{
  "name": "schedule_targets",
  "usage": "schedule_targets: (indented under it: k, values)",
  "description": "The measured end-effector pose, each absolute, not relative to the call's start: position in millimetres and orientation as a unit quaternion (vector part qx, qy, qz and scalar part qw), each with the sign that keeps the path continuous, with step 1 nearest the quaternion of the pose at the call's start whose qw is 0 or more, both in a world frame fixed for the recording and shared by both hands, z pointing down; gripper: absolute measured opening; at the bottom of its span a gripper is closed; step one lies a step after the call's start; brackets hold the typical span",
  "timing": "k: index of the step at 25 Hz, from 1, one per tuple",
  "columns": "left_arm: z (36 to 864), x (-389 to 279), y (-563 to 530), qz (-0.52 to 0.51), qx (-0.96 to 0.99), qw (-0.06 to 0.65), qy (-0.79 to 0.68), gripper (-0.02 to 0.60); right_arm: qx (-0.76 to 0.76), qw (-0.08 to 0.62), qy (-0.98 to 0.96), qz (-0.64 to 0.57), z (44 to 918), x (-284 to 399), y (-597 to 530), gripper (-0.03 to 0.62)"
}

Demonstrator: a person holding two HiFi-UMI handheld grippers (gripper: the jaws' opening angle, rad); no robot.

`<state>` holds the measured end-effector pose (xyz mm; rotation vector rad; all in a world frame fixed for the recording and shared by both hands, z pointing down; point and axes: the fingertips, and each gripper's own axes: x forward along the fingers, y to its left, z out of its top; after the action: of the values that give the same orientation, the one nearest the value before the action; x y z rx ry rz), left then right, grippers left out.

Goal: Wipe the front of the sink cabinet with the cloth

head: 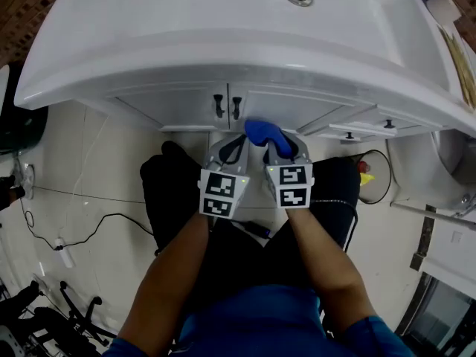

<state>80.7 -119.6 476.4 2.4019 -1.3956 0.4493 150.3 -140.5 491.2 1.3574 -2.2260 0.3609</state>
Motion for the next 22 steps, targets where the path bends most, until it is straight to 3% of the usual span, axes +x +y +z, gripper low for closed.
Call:
schedule_targets:
  k: [7,14,22]
  values:
    - [446.6,121.5,-102.5,0.136,0.862,0.103,-0.476,0.006,0.541,0.173,-0.821,0.066,401.2,184.7,-117.2,0.060]
    - [441.4,126.1,-105.1,0.132,0.855,0.098,-0.492,0.006,0.553,0.133,-0.822,0.004,338.0,201.7,-134.8,0.060]
    - [453.6,125.1,-110.3,0.149,0.853,0.111,-0.487,0.006,0.543,0.134,-0.829,-0.019,344.2,196.6,-167.4,0.060]
